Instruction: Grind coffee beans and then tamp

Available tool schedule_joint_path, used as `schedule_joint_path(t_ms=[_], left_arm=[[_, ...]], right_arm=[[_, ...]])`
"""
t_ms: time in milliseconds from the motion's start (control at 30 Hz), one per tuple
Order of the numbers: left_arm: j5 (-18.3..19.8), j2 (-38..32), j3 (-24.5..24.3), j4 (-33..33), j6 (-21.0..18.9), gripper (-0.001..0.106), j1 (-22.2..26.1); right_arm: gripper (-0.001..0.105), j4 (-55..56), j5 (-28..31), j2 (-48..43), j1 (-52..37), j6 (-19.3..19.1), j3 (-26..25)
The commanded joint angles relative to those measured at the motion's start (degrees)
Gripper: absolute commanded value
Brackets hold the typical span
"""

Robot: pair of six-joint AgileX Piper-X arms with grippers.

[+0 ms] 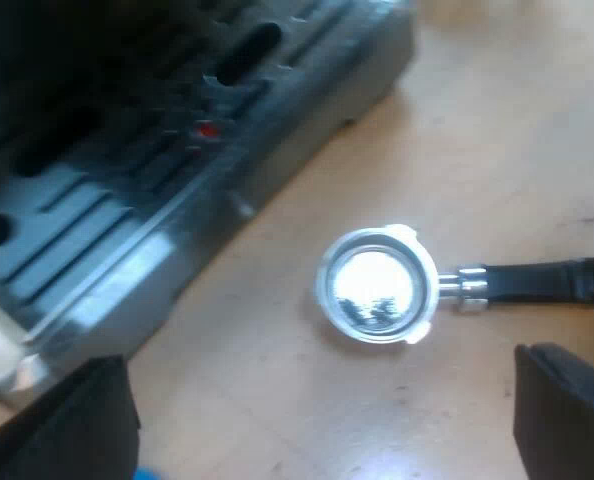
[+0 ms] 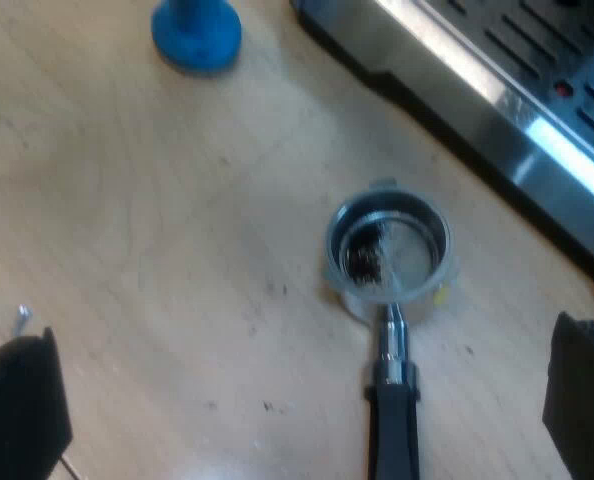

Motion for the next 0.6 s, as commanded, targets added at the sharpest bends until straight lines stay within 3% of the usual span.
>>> schedule_joint_path(t_ms=[33, 167, 367, 600], left_arm=[[-4.2, -3.5, -0.7, 3.3, -0.8, 0.079, -0.3], [-6.3, -6.7, -0.7, 7.8, -3.0, 0.079, -0.3], [-6.8, -7.2, -0.9, 9.5, -10.1, 0.079, -0.3], [-10.5, -7.2, -2.8, 9.6, -11.2, 0.078, -0.3]], right_arm=[[0.100, -4.8, 0.7, -0.4, 0.1, -4.1, -0.4], [0.100, -9.4, 0.7, -0.4, 0.1, -7.3, -0.3], [0.100, -12.8, 0.7, 1.1, 0.1, -7.5, -0.3], [0.100, -28.1, -0.6, 4.6, -1.9, -7.4, 5.1]])
